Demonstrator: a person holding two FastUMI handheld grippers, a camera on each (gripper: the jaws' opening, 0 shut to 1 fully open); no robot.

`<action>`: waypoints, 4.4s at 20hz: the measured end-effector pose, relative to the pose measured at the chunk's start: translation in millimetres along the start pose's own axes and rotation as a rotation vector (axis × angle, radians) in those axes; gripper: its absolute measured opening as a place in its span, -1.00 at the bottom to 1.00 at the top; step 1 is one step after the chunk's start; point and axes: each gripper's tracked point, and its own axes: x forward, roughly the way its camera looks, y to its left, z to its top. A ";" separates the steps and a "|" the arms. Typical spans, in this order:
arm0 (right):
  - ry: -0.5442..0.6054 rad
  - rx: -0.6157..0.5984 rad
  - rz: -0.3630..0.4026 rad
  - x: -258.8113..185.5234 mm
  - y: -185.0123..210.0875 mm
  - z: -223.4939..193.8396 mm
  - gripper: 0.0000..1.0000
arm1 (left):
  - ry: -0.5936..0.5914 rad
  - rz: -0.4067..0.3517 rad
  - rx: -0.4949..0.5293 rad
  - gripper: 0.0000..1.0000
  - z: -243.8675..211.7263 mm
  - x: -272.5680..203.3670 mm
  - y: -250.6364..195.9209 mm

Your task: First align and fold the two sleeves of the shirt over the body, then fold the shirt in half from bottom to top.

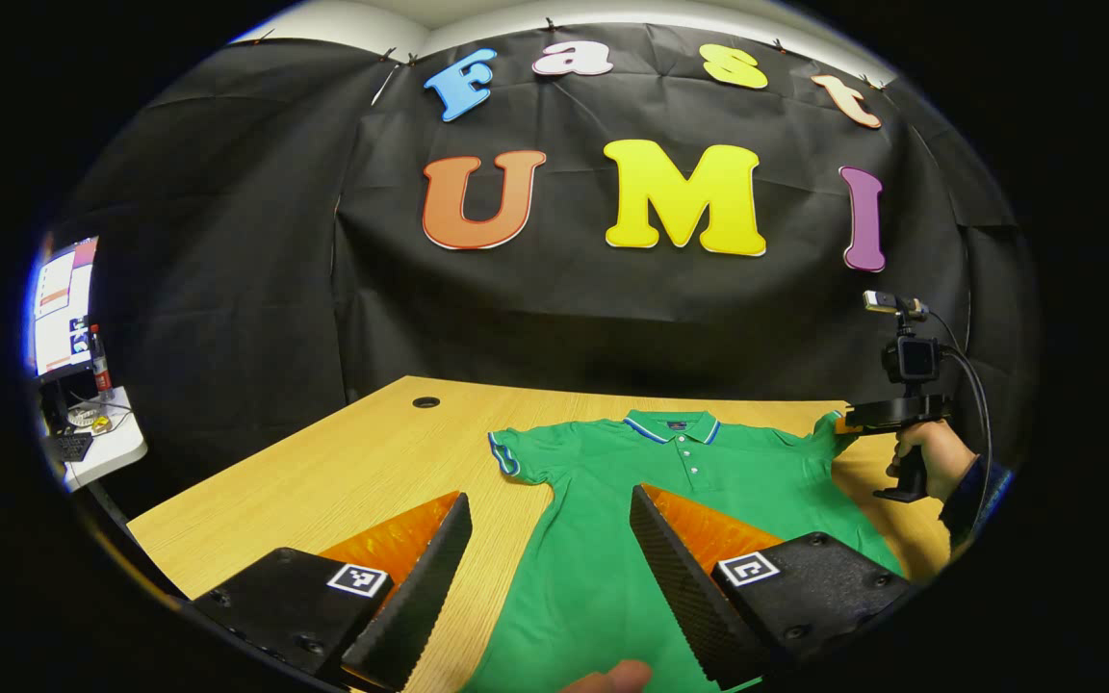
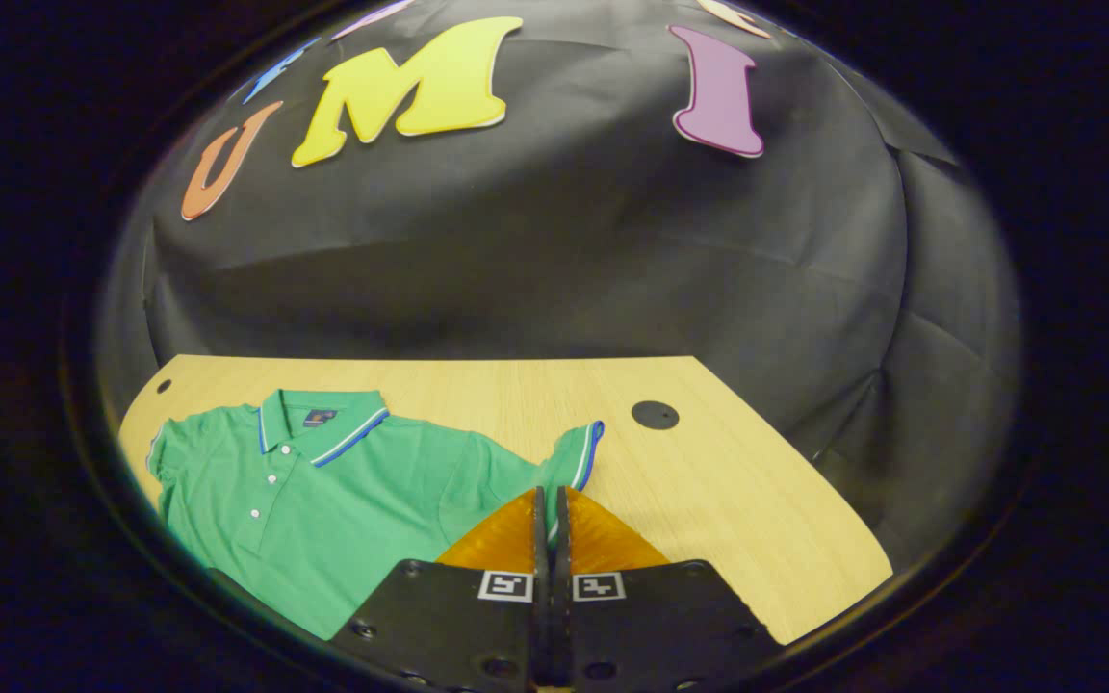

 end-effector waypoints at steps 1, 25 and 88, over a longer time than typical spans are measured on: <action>-0.011 -0.016 0.004 -1.0 4.9 3.5 -0.99 | 0.004 0.011 -0.002 1.00 -0.2 0.6 4.9; -0.388 -0.114 0.214 -173.5 91.9 -2.2 0.89 | -0.005 0.058 -0.005 1.00 -0.2 11.0 19.5; -0.509 -0.039 0.221 -327.5 -10.0 -64.3 0.93 | 0.054 -0.127 0.079 1.00 27.3 89.2 -85.6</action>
